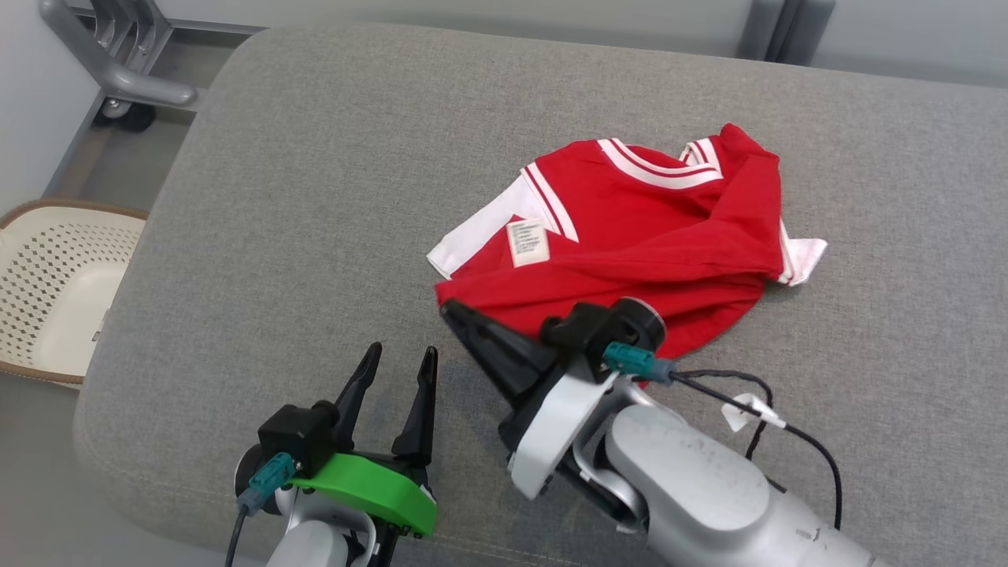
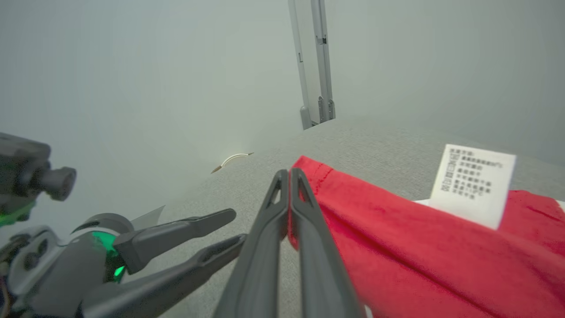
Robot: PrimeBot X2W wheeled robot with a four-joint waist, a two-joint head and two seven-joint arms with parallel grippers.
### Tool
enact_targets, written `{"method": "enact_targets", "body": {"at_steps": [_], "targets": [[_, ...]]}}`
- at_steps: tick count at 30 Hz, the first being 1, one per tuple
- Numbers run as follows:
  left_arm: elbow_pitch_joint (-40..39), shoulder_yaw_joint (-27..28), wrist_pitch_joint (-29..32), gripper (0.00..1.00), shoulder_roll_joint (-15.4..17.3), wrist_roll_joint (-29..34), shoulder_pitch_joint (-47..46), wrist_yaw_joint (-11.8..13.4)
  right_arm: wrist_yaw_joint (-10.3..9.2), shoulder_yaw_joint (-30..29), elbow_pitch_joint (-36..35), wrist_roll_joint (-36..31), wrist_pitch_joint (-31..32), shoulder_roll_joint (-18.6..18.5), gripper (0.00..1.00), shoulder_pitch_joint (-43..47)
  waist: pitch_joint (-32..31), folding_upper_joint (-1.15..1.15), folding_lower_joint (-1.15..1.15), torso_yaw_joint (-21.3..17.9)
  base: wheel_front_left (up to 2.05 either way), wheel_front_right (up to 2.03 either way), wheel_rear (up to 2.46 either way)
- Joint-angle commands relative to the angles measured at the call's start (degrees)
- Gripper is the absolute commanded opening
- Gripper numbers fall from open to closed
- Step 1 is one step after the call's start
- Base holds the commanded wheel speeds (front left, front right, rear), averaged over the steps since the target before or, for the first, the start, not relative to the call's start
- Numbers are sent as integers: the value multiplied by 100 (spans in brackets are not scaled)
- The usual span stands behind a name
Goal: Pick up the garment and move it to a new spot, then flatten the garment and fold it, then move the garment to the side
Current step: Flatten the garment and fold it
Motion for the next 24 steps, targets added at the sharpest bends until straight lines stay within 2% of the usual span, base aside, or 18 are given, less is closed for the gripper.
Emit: {"method": "enact_targets", "body": {"at_steps": [1,3,6,7,8,11,13,18,20,24], "targets": [[2,-3,-3,100,14,33,-29,-18,-1,275,-124,171,-16,-3,0,35,-40,0,0,36,0,0,0],[11,-8,-3,100,15,40,-13,-20,-1,754,-202,364,-16,8,0,-15,-71,0,0,63,0,0,0],[21,-12,-3,100,15,51,54,-30,-1,1511,122,720,-16,-1,0,-73,-126,0,0,91,0,0,0],[-8,-7,-26,100,13,39,60,-28,-1,1741,310,901,45,-9,45,-83,-141,0,0,90,0,0,0],[-25,-1,-36,100,2,36,42,-21,-2,1919,444,1137,85,-13,100,-56,-156,0,0,83,0,0,0],[-29,30,-34,100,-6,13,62,-9,-1,2110,542,1621,36,-60,100,-209,-189,0,0,-27,0,0,0],[-9,45,-30,100,2,18,80,-13,-2,2051,500,1830,12,-239,100,-324,-212,0,0,-144,0,0,0],[31,151,-9,100,9,59,105,-9,-1,1421,58,2015,-11,-720,100,-245,-279,0,0,-529,0,0,0],[61,254,-10,100,11,92,87,13,-1,916,-53,1859,-12,-984,100,-68,-308,0,0,-745,0,0,0],[65,278,-9,100,11,117,33,15,0,365,23,1554,-13,-1081,100,86,-294,0,0,-869,0,0,0]]}}
